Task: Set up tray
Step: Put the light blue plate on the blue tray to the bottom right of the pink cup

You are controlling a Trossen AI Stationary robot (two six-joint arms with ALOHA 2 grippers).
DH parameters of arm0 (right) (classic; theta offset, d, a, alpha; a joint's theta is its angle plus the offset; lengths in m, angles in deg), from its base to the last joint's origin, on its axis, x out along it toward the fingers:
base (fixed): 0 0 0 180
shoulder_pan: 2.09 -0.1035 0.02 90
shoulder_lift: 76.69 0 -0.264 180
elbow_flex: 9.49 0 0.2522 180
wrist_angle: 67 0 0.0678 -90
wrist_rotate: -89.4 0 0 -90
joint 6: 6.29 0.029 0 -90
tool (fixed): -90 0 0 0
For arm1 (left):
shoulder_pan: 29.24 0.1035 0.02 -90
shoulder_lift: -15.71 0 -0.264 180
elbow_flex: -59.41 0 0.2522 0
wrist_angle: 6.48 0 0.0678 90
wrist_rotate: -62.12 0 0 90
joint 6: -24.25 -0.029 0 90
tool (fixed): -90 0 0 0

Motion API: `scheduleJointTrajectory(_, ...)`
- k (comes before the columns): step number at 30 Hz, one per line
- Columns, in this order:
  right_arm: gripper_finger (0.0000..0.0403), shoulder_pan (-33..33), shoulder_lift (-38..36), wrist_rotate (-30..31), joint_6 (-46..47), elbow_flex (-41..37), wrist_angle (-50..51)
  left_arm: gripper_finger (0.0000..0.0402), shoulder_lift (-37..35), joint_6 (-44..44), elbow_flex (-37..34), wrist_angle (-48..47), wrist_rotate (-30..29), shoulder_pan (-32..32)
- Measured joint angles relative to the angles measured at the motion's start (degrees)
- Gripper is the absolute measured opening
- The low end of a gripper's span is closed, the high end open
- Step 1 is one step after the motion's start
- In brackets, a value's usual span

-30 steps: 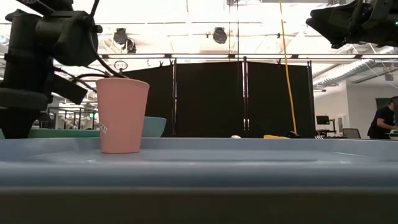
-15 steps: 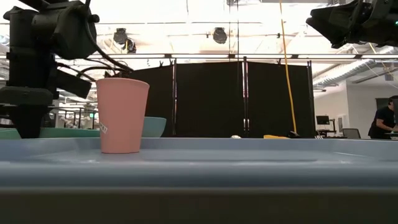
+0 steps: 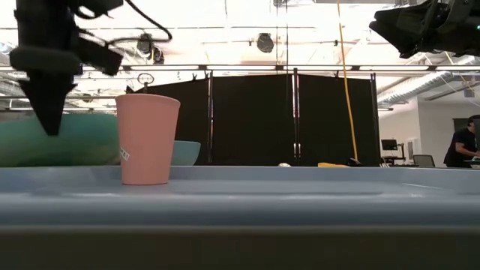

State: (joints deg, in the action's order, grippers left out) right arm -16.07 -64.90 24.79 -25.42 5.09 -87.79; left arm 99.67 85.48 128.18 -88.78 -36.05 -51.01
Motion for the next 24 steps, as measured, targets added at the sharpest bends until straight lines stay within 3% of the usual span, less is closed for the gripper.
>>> scheduleJointTrajectory(10, 0.0173, 0.02, 0.0, -0.11, 0.0, -0.02, -0.02, 0.0008, -0.03, 4.77, 7.69, -8.85, -7.4, -3.36)
scheduleJointTrajectory(24, 0.0173, 0.01, 0.0, -0.09, 0.01, -0.01, 0.02, 0.0008, -0.05, -0.09, 20.22, -13.83, -21.53, -4.36)
